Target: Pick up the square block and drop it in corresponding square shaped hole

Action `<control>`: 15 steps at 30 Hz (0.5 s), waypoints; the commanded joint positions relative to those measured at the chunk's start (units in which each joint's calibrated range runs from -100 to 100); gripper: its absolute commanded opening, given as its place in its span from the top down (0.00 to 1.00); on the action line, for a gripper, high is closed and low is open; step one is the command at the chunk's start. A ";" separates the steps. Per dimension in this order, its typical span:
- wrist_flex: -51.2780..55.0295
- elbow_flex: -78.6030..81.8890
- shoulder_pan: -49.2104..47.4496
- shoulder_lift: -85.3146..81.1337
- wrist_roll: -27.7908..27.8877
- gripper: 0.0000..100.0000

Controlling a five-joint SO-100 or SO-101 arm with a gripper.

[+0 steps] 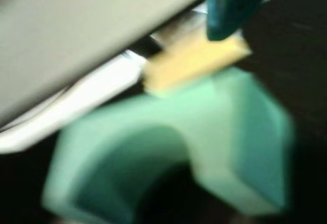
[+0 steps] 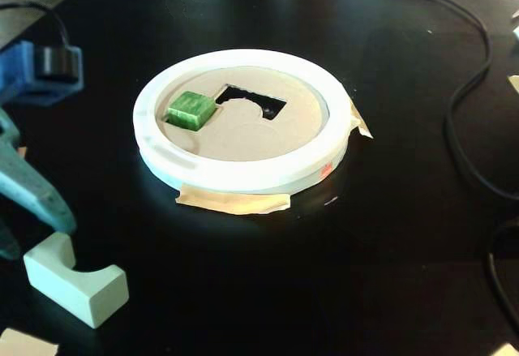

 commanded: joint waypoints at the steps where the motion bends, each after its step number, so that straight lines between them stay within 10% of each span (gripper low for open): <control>1: -1.69 0.46 -0.20 -0.79 0.05 0.05; 15: -1.29 2.01 0.42 -0.70 0.29 0.06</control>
